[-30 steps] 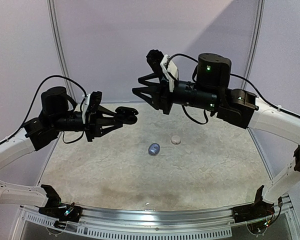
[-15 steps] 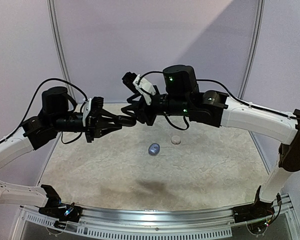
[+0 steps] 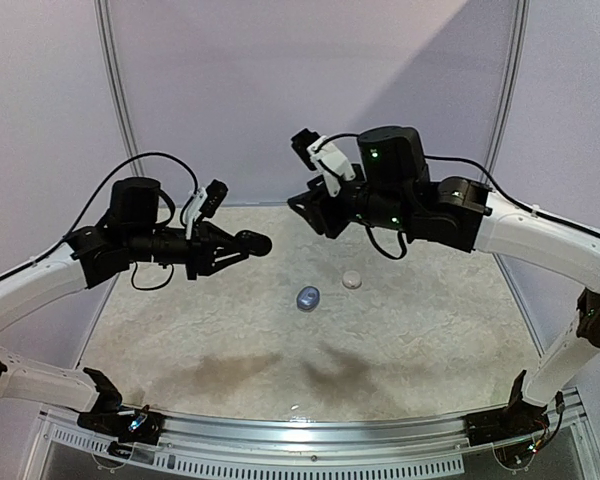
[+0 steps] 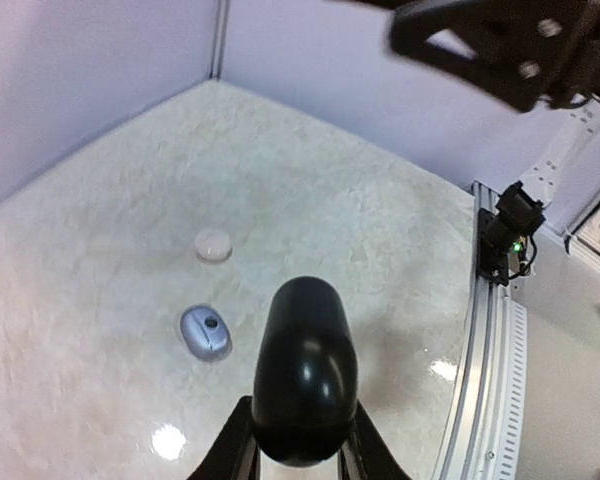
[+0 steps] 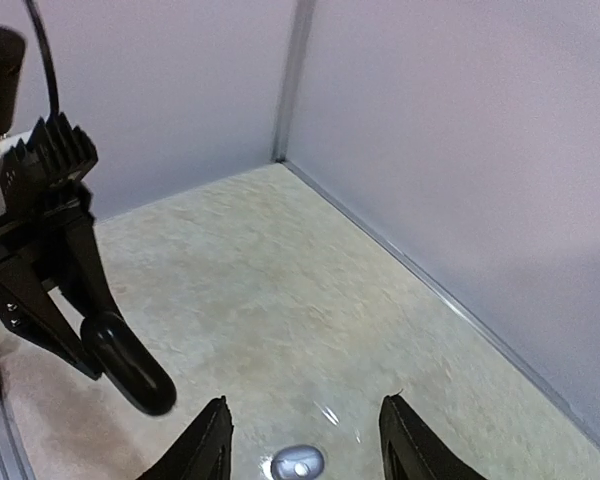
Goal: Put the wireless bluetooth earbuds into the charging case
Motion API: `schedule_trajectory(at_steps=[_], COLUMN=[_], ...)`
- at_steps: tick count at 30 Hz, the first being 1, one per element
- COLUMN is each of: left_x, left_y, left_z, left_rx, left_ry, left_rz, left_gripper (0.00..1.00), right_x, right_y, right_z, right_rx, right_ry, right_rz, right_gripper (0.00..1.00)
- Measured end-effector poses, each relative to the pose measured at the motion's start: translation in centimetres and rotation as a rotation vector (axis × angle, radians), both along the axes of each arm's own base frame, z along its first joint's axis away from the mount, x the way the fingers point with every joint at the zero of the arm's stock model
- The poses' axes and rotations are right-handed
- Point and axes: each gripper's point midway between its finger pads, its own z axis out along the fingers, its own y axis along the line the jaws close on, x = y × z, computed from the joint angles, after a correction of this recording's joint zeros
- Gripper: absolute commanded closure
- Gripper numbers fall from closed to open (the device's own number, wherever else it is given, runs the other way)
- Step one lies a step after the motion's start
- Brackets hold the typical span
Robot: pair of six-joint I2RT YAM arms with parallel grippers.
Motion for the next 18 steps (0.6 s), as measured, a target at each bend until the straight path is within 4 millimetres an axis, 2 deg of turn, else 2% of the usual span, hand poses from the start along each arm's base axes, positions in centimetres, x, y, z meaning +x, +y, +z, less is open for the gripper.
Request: schedule_trajectory(at_steps=[4, 6, 8, 11, 14, 16, 18], left_x=[4.2, 6.3, 8.5, 11.7, 13.0, 13.1, 13.2], left_y=[1.4, 1.9, 2.0, 1.0, 0.2, 0.2, 0.0], left_z=[-5.3, -7.7, -10.4, -14.3, -18.3, -20.8, -22.2], left_rx=[0.062, 0.089, 0.123, 0.156, 0.178, 0.186, 0.175], left_ry=[0.28, 0.415, 0.568, 0.775, 0.934, 1.024, 1.093], left_rz=[0.139, 0.201, 0.251, 0.292, 0.327, 0.359, 0.386], left_gripper=[1.0, 1.0, 1.0, 1.0, 1.0, 1.0, 1.0], right_x=[3.0, 3.8, 4.3, 3.7, 2.4, 1.6, 1.1], right_y=[-6.1, -8.5, -11.2, -14.7, -17.2, -18.3, -19.0], right_z=[-2.2, -4.1, -7.0, -12.0, -15.5, -16.4, -16.1], right_rx=[0.006, 0.002, -0.013, -0.062, -0.093, -0.086, -0.054], right_ry=[0.099, 0.155, 0.223, 0.326, 0.395, 0.422, 0.43], right_rz=[-0.247, -0.342, -0.44, -0.561, -0.636, -0.666, -0.685], right_gripper=[0.44, 0.42, 0.41, 0.39, 0.37, 0.36, 0.34])
